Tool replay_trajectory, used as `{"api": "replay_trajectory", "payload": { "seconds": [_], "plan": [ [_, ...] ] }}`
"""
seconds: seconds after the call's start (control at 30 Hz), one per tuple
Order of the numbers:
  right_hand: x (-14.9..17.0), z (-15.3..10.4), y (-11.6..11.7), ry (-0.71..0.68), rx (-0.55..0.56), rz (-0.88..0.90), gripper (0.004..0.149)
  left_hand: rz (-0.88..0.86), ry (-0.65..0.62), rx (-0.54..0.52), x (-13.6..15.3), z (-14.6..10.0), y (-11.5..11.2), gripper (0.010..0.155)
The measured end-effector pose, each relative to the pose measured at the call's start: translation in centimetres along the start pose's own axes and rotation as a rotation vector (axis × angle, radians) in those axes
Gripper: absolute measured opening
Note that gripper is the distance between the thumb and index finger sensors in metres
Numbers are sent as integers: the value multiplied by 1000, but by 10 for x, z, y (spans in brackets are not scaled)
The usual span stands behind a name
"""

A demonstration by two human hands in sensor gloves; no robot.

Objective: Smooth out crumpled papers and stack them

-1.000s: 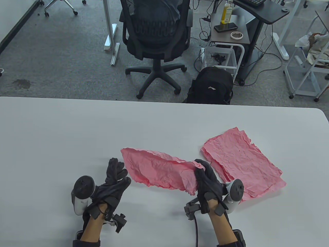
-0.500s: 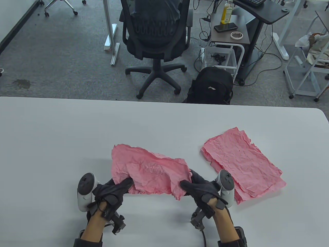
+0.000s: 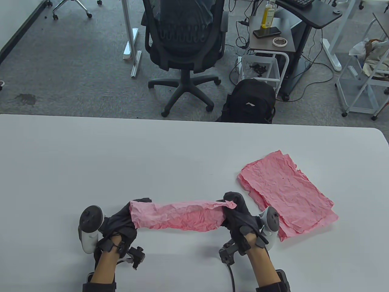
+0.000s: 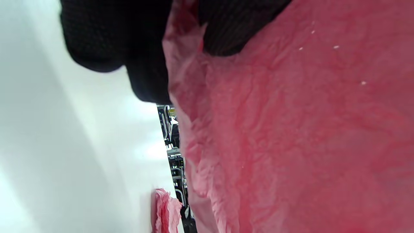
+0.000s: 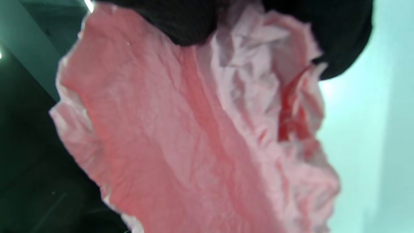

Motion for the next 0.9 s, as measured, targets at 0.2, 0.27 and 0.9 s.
{"api": "replay_trajectory", "payload": {
  "seconds": [0.2, 0.27, 0.9],
  "plan": [
    [-11, -5, -10, 30, 148, -301, 41, 147, 41, 23, 0, 0, 5, 45],
    [-11, -7, -10, 56, 161, -378, 42, 179, 48, 48, 0, 1, 6, 48],
    [6, -7, -24, 380, 192, -851, 43, 489, -355, 94, -61, -17, -33, 47]
  ]
}}
Point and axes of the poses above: the tracker on the back of each hand, its own x axis roughly to the little-finger side, its own z axis roughly from the wrist to the fingertips, y = z × x, the point moved 3 cm from there along z, roughly from the wrist to the fingertips, and after that the axes turned 2 degrees about -x, right-handed, at the moved point
